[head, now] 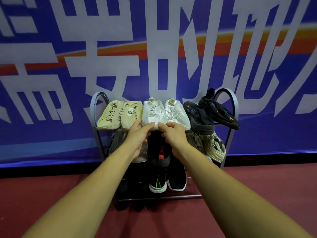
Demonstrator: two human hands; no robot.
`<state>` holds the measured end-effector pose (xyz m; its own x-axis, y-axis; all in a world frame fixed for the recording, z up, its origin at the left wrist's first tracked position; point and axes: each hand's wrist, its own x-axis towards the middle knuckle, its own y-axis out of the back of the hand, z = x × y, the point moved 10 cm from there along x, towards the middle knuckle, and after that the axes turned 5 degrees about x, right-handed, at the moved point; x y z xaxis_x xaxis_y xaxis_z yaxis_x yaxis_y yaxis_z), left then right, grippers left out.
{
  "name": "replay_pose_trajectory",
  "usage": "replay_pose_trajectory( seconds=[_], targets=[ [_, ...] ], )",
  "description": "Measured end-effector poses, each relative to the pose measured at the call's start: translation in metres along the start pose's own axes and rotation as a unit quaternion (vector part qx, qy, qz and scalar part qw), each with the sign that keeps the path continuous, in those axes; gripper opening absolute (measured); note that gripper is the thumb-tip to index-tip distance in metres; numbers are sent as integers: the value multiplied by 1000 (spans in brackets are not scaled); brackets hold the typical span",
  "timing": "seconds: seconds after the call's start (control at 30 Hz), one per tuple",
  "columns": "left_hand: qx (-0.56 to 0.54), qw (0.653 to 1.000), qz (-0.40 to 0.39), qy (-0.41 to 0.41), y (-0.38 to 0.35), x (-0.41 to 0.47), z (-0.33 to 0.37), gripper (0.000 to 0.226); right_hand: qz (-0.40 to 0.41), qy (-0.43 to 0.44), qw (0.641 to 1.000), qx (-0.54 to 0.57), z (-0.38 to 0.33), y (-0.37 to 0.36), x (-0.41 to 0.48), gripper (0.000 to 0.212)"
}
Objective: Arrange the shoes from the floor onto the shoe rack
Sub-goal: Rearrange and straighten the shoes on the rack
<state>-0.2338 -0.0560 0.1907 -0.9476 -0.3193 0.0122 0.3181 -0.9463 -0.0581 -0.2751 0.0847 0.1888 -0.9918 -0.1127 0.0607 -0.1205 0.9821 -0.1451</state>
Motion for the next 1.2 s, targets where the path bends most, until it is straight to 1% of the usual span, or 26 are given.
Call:
replay_pose_trajectory(
  seconds=[0.07,0.13,0.3,0.37,0.4,0.47,0.5,0.6,0.7,0.8,0.87,0.93,1.03,1.07,1.13,1.2],
  targets=[
    [6,1000,9,-17,-2,-1,8,20,6,-1,1000,1,-2,0,0,21],
    [11,999,26,-27,0,0,12,24,19,-11,1000,16,-2,3,-1,32],
    [28,998,44,-38,3,5,16,47,6,-24,999,22,-7,8,-10,23],
    [25,998,43,-27,1,3,13,49,-7,-30,1000,4,-7,11,-14,21],
    [15,999,35,-17,-2,0,11,45,-14,-31,999,-9,-7,13,-16,21],
    [7,1000,22,-2,-5,-4,6,28,-19,-27,999,-37,-11,19,-20,25],
    [8,1000,22,0,-4,-5,4,27,-17,-20,998,-51,-14,23,-21,28],
    [3,999,42,-8,0,-7,3,32,8,3,996,-83,-23,42,-23,31],
    [8,997,66,-28,6,-8,3,35,74,22,992,-102,-27,72,-22,34],
    [43,994,90,-39,11,-12,4,31,110,23,987,-111,-25,90,-21,36],
    [71,993,92,-35,13,-13,2,23,119,20,987,-108,-23,94,-21,38],
    [108,992,65,-26,4,-16,-2,15,130,10,986,-108,-20,99,-21,50],
    [135,991,7,-13,-17,-23,-7,11,155,3,980,-124,-15,110,-22,66],
    [144,989,-9,-15,-24,-25,-6,13,161,1,979,-127,-13,114,-23,69],
    [162,986,-43,-27,-38,-28,-4,25,167,-9,978,-126,-8,119,-25,71],
    [179,980,-83,-37,-52,-31,-3,36,171,-18,978,-117,-5,121,-23,66]
  ],
)
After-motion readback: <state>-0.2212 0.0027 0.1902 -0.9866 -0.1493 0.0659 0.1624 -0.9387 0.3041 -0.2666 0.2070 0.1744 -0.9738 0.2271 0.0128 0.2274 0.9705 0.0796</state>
